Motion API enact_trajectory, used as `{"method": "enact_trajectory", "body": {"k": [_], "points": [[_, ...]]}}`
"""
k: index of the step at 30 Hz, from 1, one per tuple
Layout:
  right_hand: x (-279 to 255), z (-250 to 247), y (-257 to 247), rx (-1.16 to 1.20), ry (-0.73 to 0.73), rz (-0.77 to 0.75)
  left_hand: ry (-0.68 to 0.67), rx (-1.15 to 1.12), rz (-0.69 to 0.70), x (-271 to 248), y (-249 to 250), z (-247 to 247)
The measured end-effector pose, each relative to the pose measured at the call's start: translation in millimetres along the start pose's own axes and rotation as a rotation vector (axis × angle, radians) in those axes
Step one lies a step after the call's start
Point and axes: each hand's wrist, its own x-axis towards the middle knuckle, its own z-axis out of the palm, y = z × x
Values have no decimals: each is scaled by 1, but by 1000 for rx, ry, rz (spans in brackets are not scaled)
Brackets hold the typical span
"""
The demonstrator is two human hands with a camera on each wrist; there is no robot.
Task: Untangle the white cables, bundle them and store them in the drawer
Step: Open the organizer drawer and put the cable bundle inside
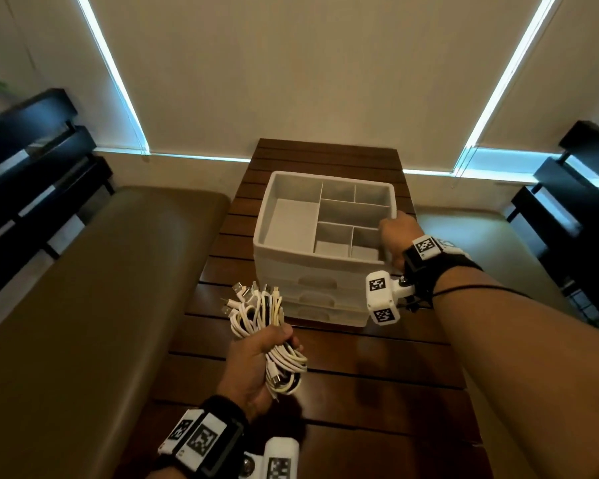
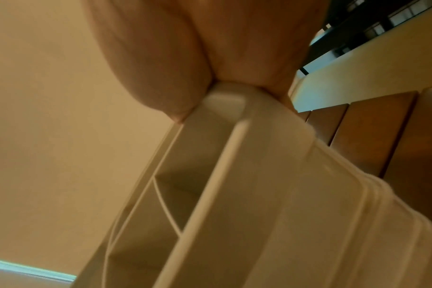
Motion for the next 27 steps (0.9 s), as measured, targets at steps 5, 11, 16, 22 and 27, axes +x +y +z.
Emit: {"method": "enact_trajectory", "body": {"k": [5, 11, 16, 22, 27], "points": [[-23, -5, 5, -102, -77, 8, 23, -61, -4, -12, -5, 4], [-82, -11, 28, -74, -53, 21, 68, -179, 16, -41, -25, 1], [-129, -9, 48, -32, -52, 19, 170, -368, 41, -62, -46, -3], [-155, -2, 63, 3, -11, 36, 259, -508, 68, -72, -56, 3], [-160, -2, 58, -70, 8, 25, 243, -558, 69, -78, -57, 12]]}}
